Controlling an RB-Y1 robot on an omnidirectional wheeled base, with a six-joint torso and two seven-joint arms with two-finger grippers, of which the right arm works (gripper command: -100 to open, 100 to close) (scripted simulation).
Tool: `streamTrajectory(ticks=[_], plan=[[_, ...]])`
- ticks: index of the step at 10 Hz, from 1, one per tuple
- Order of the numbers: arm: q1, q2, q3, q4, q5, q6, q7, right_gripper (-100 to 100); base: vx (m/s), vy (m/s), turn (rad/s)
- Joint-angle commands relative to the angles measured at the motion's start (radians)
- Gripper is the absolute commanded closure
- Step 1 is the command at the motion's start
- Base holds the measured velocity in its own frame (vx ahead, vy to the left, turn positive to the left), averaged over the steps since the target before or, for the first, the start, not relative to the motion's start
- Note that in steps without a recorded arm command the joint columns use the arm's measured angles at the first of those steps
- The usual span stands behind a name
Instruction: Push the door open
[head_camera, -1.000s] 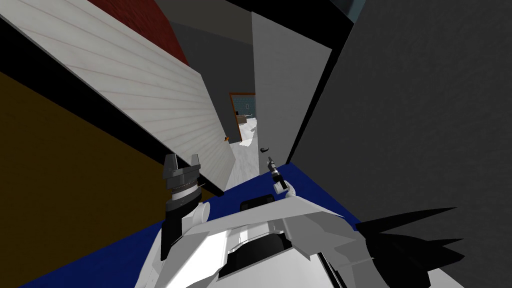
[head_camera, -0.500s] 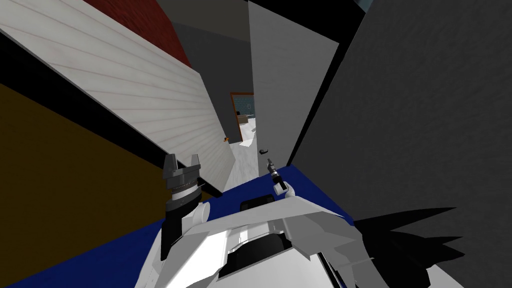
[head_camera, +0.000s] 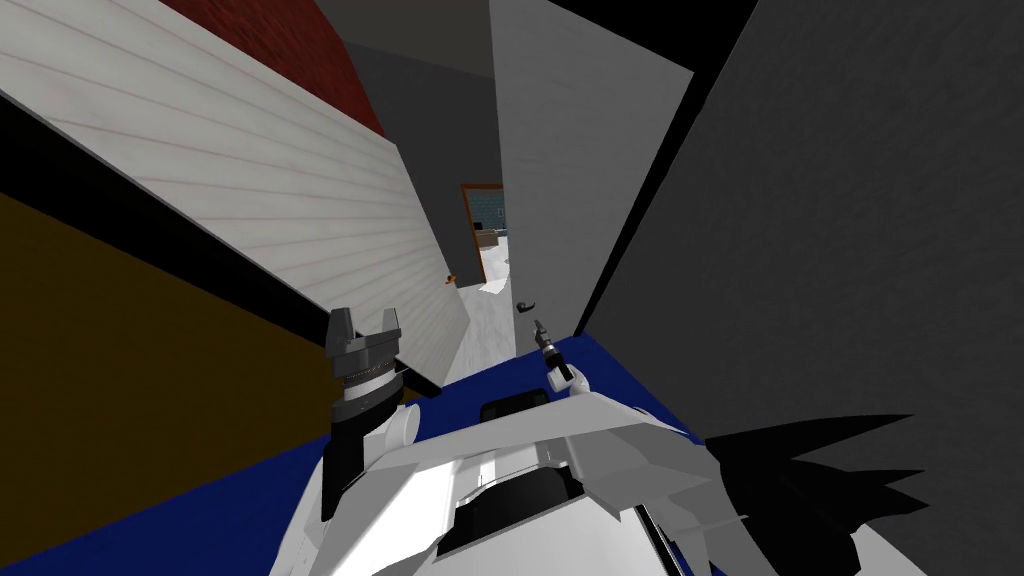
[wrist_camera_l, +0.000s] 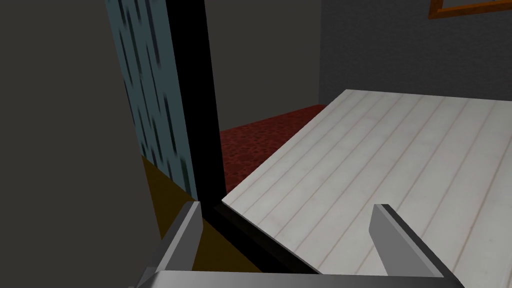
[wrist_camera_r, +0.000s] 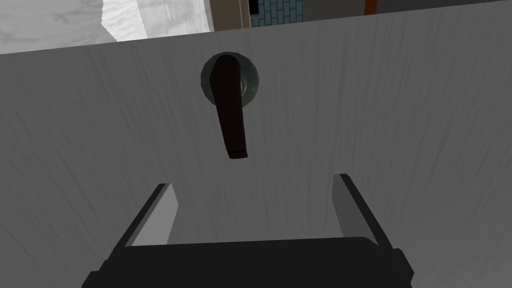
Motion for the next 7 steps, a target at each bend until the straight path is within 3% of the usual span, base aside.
streamTrajectory(ticks=[1,5,7], plan=[[-0.011,0.000,0.002,0.030,0.000,-0.007,0.001,-100,0.062,-0.067,0.042],[-0.038,0.001,0.007,0.102,0.000,-0.021,0.005,-100,0.055,-0.065,0.036],[-0.033,0.001,0.003,0.093,-0.001,-0.019,0.006,-100,0.064,-0.013,0.018]])
